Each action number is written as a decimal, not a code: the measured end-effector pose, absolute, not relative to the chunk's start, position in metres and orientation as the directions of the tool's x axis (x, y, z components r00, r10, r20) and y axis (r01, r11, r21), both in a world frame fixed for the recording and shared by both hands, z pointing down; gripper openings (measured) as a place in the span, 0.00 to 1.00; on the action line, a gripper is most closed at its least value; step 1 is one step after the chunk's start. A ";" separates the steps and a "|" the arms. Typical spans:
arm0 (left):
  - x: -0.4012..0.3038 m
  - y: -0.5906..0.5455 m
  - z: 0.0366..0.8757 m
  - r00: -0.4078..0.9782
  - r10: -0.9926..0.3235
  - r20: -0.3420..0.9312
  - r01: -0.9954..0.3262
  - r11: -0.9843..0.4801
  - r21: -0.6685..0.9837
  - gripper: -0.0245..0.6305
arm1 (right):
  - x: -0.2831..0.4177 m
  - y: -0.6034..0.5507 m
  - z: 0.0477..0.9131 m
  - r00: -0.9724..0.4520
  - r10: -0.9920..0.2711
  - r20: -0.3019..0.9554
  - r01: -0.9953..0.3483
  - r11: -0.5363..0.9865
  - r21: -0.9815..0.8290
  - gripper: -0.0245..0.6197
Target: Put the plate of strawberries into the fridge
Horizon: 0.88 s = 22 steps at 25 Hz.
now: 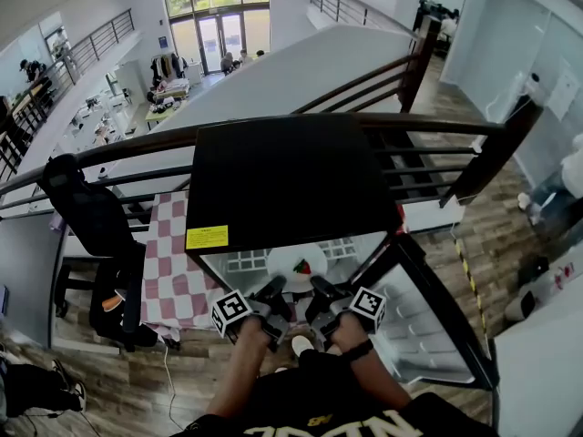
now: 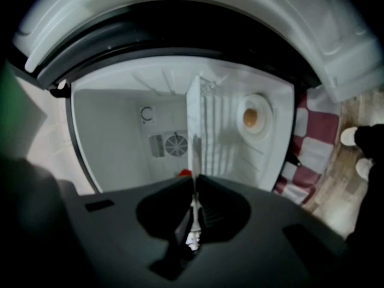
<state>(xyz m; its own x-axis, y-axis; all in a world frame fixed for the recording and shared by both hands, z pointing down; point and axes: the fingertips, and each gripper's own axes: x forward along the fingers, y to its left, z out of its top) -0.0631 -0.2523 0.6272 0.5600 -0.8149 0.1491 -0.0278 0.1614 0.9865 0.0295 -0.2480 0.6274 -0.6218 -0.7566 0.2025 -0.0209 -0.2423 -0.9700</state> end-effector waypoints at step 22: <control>-0.074 -0.277 0.638 0.512 -0.844 0.160 -0.002 0.185 0.983 0.09 | 0.020 -0.274 0.631 -0.624 -0.758 0.191 0.000 -0.245 -0.970 0.08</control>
<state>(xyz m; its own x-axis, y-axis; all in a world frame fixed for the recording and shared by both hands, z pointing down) -0.0738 -0.2771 0.6385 0.5117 -0.8441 0.1601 -0.0016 0.1853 0.9827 0.0201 -0.2737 0.6314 -0.6240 -0.7577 0.1908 0.0005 -0.2445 -0.9696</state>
